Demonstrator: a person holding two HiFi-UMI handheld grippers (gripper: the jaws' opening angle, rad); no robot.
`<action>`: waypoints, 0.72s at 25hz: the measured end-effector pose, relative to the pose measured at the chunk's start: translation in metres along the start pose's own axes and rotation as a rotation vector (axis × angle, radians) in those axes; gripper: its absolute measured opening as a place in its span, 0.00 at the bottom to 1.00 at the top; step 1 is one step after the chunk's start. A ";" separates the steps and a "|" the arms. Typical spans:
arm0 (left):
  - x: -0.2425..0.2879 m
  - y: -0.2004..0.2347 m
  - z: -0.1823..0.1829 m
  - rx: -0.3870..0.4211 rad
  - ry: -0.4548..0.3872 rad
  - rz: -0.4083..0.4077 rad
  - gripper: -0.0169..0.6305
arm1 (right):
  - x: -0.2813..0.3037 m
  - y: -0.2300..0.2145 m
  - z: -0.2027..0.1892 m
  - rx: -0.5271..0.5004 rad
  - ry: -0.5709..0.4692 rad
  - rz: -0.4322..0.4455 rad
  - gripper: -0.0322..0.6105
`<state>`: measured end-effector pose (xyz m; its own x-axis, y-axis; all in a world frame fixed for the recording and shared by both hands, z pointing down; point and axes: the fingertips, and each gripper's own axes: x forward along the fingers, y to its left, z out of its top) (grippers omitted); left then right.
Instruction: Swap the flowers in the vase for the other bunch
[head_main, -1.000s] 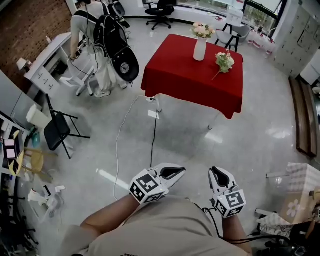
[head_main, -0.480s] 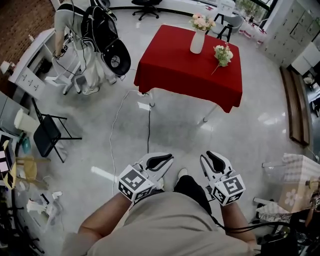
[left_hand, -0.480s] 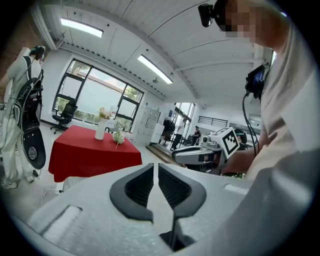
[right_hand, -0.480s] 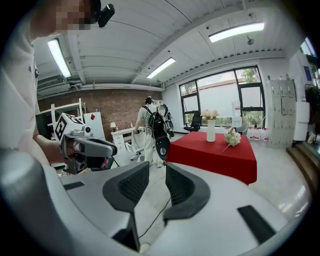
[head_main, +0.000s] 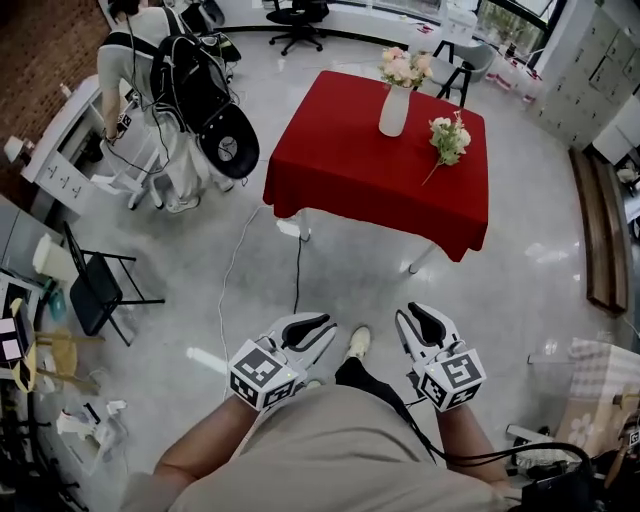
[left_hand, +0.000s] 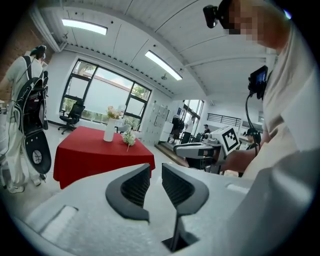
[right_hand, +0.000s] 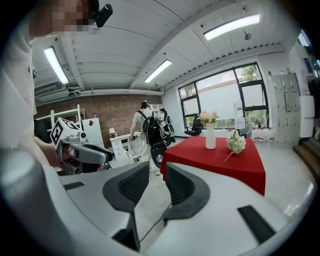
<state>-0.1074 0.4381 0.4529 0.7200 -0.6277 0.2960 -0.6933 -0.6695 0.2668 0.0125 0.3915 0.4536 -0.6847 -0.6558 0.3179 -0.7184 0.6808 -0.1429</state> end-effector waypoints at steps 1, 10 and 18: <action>0.013 0.007 0.010 0.004 0.003 0.004 0.11 | 0.007 -0.015 0.009 -0.006 -0.008 0.003 0.22; 0.139 0.063 0.087 0.040 -0.003 0.027 0.14 | 0.056 -0.140 0.045 -0.024 -0.017 0.008 0.27; 0.203 0.114 0.132 0.055 -0.026 0.060 0.24 | 0.096 -0.199 0.055 0.010 -0.008 -0.005 0.30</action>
<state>-0.0363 0.1817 0.4225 0.6779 -0.6771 0.2864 -0.7333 -0.6504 0.1981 0.0830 0.1744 0.4607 -0.6821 -0.6618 0.3111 -0.7230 0.6742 -0.1509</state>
